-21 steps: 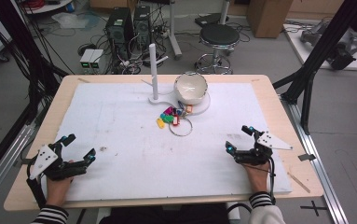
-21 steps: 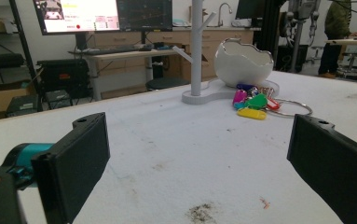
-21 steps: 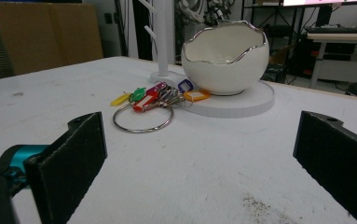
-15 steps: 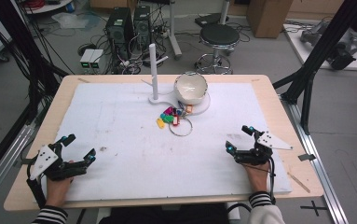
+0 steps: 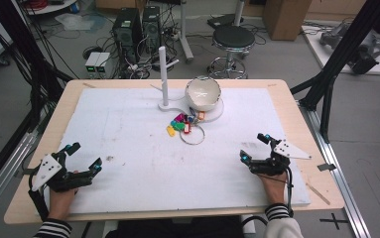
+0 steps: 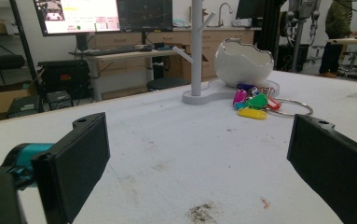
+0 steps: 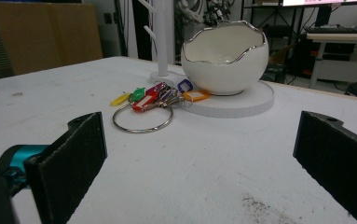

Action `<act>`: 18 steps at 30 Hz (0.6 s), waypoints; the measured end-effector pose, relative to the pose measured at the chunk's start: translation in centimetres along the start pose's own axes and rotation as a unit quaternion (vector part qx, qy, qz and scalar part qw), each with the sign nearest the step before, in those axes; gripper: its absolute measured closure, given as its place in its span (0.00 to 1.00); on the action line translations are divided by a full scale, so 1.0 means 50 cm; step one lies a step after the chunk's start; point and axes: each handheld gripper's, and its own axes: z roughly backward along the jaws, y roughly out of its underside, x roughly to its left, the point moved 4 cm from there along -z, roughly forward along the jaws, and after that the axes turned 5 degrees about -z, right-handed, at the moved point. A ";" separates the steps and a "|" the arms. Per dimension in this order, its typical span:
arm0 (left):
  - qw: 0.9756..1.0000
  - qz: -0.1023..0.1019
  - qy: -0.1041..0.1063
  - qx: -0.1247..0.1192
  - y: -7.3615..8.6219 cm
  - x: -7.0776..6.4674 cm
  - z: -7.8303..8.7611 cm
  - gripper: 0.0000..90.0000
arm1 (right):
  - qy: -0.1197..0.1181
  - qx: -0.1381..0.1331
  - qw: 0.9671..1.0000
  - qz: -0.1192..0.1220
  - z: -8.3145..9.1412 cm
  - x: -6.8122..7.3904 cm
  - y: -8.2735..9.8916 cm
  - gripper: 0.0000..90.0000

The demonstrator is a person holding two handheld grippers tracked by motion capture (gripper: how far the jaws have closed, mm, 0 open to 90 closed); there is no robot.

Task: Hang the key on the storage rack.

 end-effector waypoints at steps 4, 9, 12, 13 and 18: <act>1.000 0.000 0.000 0.000 0.000 0.000 0.000 0.07 | -0.004 0.007 1.000 -0.011 0.001 -0.006 -0.003 0.02; 1.000 0.002 0.001 0.002 0.000 0.001 -0.001 0.07 | -0.006 0.013 1.000 -0.010 0.003 -0.012 -0.035 0.02; 1.000 0.003 0.001 0.001 0.000 0.001 -0.002 0.07 | -0.011 0.010 1.000 -0.007 0.001 -0.012 -0.062 0.02; 1.000 0.004 0.001 0.002 0.000 0.001 -0.002 0.07 | -0.017 0.007 1.000 0.001 -0.003 -0.012 -0.095 0.02; 1.000 0.002 0.000 0.006 0.000 0.001 -0.002 0.07 | -0.039 0.007 0.999 0.005 -0.019 -0.012 -0.166 0.02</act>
